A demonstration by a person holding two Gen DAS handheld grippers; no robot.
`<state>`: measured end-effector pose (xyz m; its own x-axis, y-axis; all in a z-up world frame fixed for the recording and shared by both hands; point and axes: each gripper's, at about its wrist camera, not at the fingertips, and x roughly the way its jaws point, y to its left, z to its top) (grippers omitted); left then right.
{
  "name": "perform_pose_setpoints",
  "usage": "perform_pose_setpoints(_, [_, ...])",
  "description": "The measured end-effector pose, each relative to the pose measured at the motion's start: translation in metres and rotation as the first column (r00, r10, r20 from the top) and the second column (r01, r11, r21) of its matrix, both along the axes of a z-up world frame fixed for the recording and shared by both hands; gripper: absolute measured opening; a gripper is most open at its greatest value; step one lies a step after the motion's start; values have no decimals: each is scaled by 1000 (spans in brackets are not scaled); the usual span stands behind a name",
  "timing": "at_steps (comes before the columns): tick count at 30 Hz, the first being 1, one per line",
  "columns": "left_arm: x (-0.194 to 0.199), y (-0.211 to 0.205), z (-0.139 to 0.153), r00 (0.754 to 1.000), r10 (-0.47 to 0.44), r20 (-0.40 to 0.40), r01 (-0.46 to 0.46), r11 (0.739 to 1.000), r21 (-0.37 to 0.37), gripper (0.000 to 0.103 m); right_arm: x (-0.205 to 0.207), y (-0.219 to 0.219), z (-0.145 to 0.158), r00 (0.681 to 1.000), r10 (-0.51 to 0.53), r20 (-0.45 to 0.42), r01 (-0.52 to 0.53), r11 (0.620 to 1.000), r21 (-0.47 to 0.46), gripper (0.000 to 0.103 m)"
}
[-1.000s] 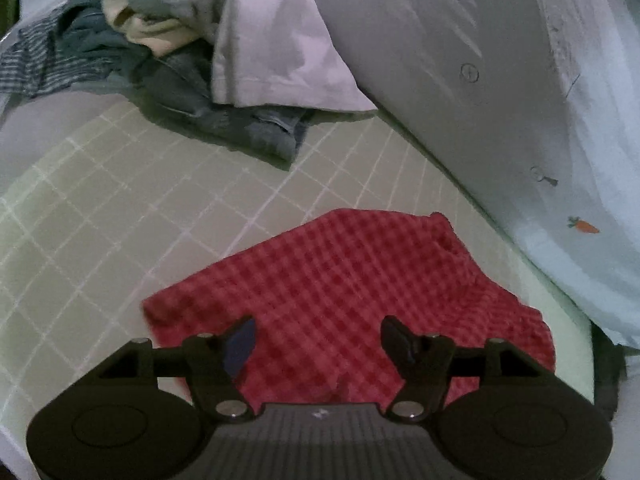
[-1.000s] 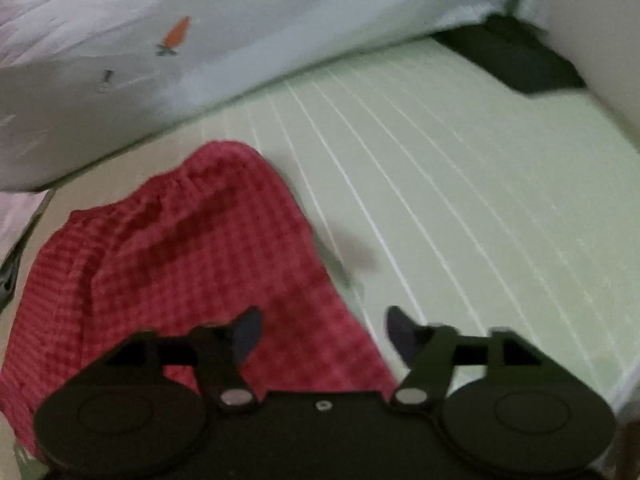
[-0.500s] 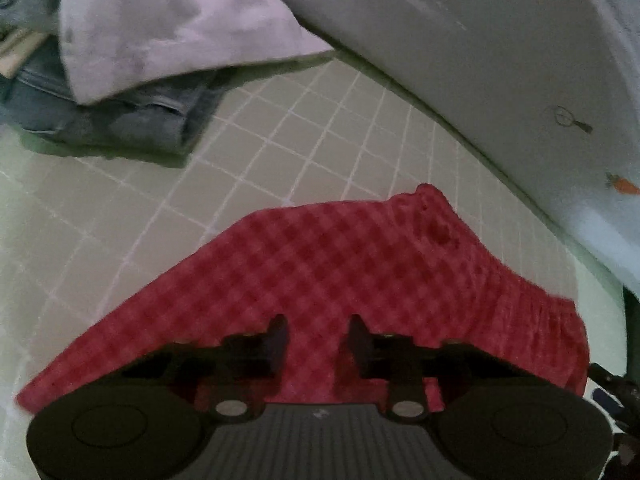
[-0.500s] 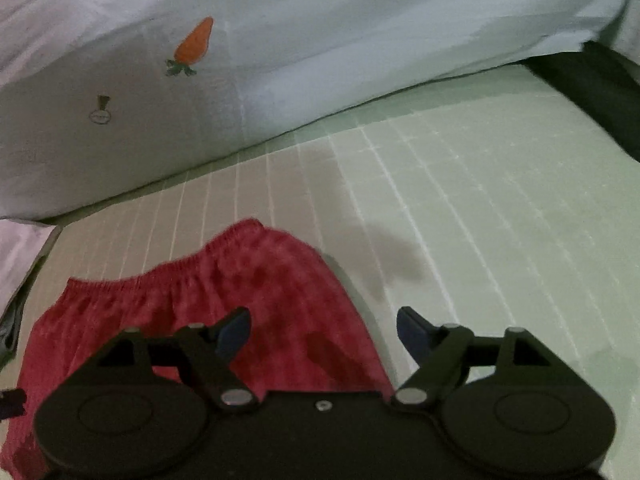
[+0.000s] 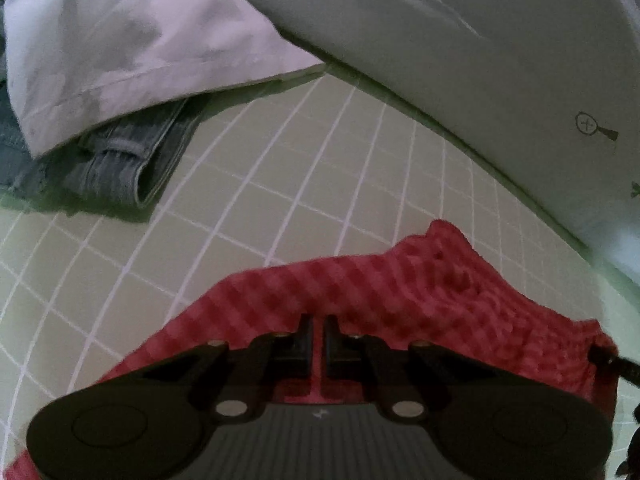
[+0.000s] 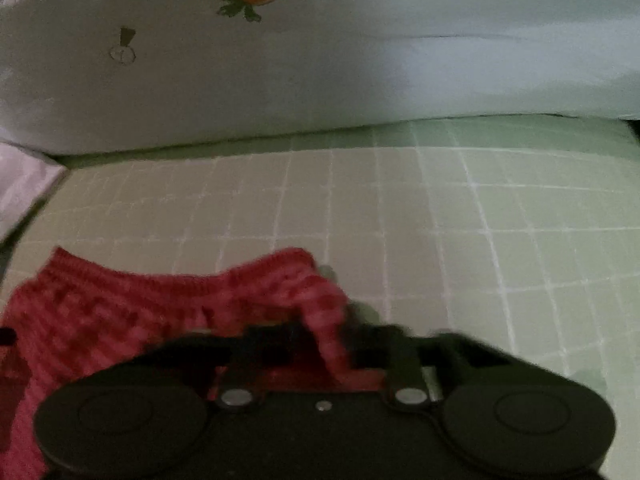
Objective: Fold clothes
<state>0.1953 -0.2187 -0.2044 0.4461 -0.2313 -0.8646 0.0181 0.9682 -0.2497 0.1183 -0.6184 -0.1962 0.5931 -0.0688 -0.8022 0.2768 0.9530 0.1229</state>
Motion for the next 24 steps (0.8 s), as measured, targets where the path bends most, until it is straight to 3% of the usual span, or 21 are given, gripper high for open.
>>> perform_pose_setpoints(8, [12, -7, -3, 999, -27, 29, 26, 999, 18, 0, 23, -13, 14, 998, -41, 54, 41, 999, -14, 5])
perform_pose_setpoints(10, [13, -5, -3, 1000, -14, 19, 14, 1000, -1, 0, 29, -16, 18, 996, -51, 68, 52, 999, -17, 21])
perform_pose_setpoints(12, [6, 0, 2, 1000, 4, 17, -3, 999, -33, 0, 35, -19, 21, 995, -60, 82, 62, 998, -19, 54])
perform_pose_setpoints(15, [-13, 3, 15, 999, -14, 50, 16, 999, -46, 0, -17, -18, 23, 995, -77, 58, 79, 997, -26, 67])
perform_pose_setpoints(20, [-58, 13, 33, 997, -5, 82, 16, 991, -133, 0, -105, -15, 26, 994, -106, 16, 107, 994, -38, 77])
perform_pose_setpoints(21, [-67, 15, 35, 996, 0, 86, 11, 992, -129, 2, -123, -14, 27, 994, -112, 7, 112, 993, -41, 81])
perform_pose_setpoints(23, [-84, 16, 37, 997, 2, 82, 7, 993, -114, 26, -150, -13, 25, 992, -123, -9, 123, 992, -38, 83])
perform_pose_setpoints(24, [-93, 18, 37, 998, 4, 68, 3, 994, -113, 49, -159, -13, 21, 992, -129, -16, 128, 991, -32, 85])
